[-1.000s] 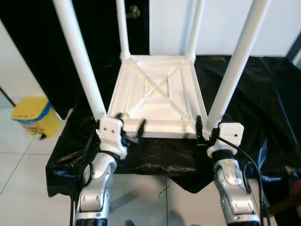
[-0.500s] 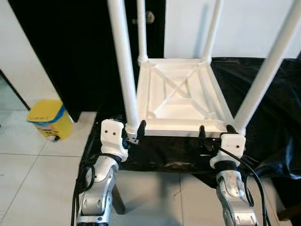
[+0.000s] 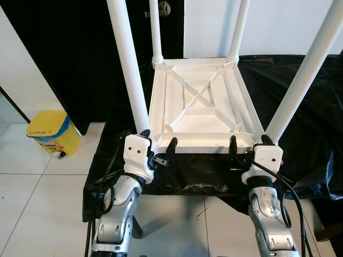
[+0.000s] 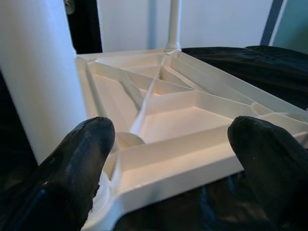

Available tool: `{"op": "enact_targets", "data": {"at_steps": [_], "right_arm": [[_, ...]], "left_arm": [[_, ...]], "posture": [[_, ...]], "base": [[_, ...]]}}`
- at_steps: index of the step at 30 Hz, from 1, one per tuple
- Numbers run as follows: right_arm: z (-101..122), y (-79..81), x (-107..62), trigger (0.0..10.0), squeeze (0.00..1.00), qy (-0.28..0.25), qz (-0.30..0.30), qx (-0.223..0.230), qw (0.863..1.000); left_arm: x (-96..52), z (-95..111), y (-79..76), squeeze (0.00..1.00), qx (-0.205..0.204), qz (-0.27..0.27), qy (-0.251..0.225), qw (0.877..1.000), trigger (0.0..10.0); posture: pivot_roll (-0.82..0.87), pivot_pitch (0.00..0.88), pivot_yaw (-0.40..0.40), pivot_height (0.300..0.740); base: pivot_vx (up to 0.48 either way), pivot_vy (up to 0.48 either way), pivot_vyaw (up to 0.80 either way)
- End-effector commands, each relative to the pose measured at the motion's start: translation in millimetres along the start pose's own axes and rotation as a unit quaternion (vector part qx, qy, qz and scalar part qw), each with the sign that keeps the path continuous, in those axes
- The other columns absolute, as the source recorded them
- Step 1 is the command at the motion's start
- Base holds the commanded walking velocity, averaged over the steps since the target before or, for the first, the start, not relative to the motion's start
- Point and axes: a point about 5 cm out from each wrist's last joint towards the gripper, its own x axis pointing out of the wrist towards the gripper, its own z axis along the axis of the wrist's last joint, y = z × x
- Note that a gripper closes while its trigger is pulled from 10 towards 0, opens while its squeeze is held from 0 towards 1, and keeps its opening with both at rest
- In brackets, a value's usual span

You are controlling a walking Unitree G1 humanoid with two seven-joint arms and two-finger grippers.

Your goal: Building children table

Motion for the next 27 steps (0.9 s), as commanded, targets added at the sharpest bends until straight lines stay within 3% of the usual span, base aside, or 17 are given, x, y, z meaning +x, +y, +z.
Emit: {"op": "enact_targets", "data": {"at_steps": [1, 14, 27], "right_arm": [[-1.3, -1.5, -2.4, 10.0, 0.00, 0.004, -0.002, -0.004, 1.000], [-2.0, -3.3, -5.5, 10.0, 0.00, 0.009, -0.001, -0.007, 1.000], [-2.5, -1.8, -6.1, 10.0, 0.00, 0.012, 0.001, -0.006, 1.000]], "left_arm": [[-1.6, -1.3, -1.1, 0.00, -0.008, 0.000, 0.007, 1.000, 10.0], [-2.8, -7.9, -5.1, 0.00, -0.055, 0.003, 0.039, 0.998, 10.0], [-4.4, -9.2, -5.6, 0.00, -0.073, 0.008, 0.051, 0.996, 10.0]], "posture": [[-0.11, 0.014, 0.026, 0.740], [-0.11, 0.042, 0.025, 0.740], [-0.10, 0.047, 0.024, 0.740]], "base": [[0.000, 0.000, 0.00], [0.000, 0.000, 0.00], [0.000, 0.000, 0.00]]}}
